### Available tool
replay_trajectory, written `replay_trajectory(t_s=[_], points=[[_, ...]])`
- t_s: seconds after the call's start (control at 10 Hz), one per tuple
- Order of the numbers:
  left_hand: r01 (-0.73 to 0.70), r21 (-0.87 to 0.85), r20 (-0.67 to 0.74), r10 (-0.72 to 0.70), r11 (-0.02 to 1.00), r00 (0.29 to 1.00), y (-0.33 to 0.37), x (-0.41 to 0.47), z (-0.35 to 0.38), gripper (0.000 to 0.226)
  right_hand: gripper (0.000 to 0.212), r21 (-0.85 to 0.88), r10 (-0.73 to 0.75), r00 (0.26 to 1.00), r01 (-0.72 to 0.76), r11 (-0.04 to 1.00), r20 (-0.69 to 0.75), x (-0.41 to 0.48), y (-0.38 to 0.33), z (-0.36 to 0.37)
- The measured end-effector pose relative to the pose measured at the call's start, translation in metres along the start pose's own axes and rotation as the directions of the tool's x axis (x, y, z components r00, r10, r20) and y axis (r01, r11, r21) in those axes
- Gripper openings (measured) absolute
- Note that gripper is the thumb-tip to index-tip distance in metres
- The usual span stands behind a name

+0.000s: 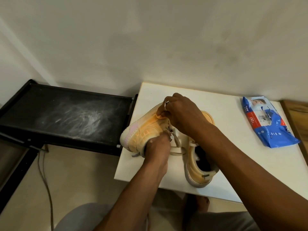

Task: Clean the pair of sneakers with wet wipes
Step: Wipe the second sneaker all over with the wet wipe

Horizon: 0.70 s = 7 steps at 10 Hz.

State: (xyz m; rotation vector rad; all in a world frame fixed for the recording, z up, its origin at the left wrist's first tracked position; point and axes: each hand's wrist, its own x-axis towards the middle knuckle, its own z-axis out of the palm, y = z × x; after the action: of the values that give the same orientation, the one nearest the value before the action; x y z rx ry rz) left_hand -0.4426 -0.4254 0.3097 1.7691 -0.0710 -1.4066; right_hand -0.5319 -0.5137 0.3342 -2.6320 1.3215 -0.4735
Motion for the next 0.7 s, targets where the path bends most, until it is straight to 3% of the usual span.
replay_trajectory(t_s=[0.1, 0.2, 0.3, 0.4, 0.5, 0.6, 0.7], points=[[0.074, -0.139, -0.029, -0.079, 0.988, 0.996, 0.003, -0.006, 0.005, 0.058, 0.022, 0.141, -0.052, 0.996, 0.041, 0.989, 0.075, -0.001, -0.012, 0.002], [-0.097, 0.476, 0.049, 0.084, 0.874, 0.995, -0.002, -0.001, -0.005, 0.038, 0.022, 0.204, -0.172, 0.972, 0.138, 0.969, 0.160, -0.002, -0.025, 0.003], [-0.288, 0.852, 0.221, 0.199, 0.437, 0.955, 0.004, -0.001, 0.000, 0.043, 0.026, 0.144, -0.224, 0.961, 0.202, 0.969, 0.162, 0.000, -0.029, 0.005], [-0.073, 0.445, 0.064, 0.050, 0.893, 0.997, 0.002, 0.003, 0.001, 0.034, 0.026, 0.043, -0.172, 0.979, 0.168, 0.985, 0.114, 0.001, -0.024, 0.003], [0.044, -0.062, 0.062, -0.041, 0.997, 0.997, -0.001, 0.003, -0.002, 0.030, 0.025, -0.037, -0.062, 0.998, 0.063, 0.997, 0.027, -0.001, -0.008, -0.001], [-0.057, 0.026, 0.057, 0.055, 0.998, 0.997, -0.006, 0.006, -0.001, 0.041, 0.024, -0.117, 0.011, 1.000, -0.015, 0.993, -0.027, -0.003, 0.000, -0.002], [-0.072, 0.049, 0.044, 0.070, 0.996, 0.997, -0.004, 0.009, 0.001, 0.047, 0.023, -0.084, -0.003, 1.000, 0.001, 0.996, -0.018, -0.002, -0.005, 0.000]])
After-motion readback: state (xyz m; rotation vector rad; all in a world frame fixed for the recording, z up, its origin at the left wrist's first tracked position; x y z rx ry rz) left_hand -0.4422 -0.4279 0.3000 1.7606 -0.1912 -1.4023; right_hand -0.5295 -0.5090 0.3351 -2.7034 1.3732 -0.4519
